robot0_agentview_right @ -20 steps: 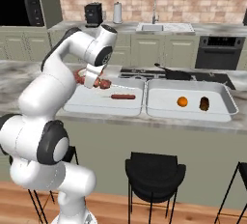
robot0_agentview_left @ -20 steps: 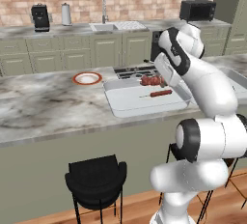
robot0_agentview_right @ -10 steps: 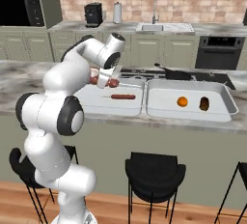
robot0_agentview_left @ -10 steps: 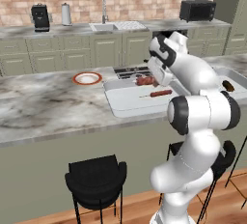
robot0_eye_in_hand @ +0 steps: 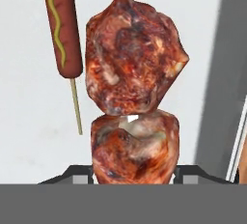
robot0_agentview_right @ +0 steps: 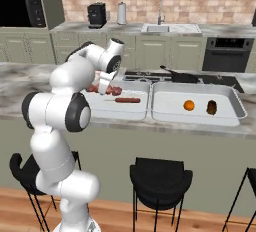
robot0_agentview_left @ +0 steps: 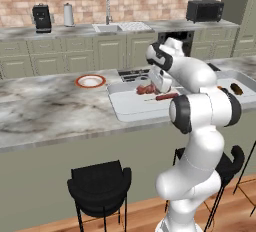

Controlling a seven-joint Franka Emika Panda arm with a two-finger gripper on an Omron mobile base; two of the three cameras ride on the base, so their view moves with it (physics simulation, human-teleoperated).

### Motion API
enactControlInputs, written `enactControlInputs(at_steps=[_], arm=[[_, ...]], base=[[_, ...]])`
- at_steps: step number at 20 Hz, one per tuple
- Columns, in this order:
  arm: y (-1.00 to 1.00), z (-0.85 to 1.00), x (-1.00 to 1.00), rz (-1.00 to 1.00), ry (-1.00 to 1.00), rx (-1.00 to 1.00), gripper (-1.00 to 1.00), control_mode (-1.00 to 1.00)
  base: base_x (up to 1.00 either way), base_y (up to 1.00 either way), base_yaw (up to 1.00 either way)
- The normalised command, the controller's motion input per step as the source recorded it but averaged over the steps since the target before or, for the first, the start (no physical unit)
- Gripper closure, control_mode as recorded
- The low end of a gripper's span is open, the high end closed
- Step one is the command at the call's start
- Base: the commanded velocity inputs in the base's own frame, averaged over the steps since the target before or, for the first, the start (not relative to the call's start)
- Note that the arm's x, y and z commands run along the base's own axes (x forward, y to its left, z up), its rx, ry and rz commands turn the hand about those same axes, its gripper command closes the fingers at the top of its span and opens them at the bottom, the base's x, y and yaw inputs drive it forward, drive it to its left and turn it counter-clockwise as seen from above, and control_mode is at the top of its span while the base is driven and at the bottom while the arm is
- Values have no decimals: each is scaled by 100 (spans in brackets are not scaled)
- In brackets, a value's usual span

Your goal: Place the cold items (sweet potato and tangerine) from the fridge in one tupperware on the dining counter. Place the warm items (kebab skewer and hot dog) in the stove area in another tupperware.

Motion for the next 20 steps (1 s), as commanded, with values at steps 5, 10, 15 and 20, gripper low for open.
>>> enactControlInputs(at_steps=[5,10,15,20], arm=[[9,-65,0,-2,2,-7,100,-100],[2,-55,15,0,0,-5,100,-100],[0,-17,19,0,0,0,100,-100],[1,-4,17,0,0,0,-100,-100]], base=[[0,0,0],[0,0,0],[0,0,0],[0,0,0]])
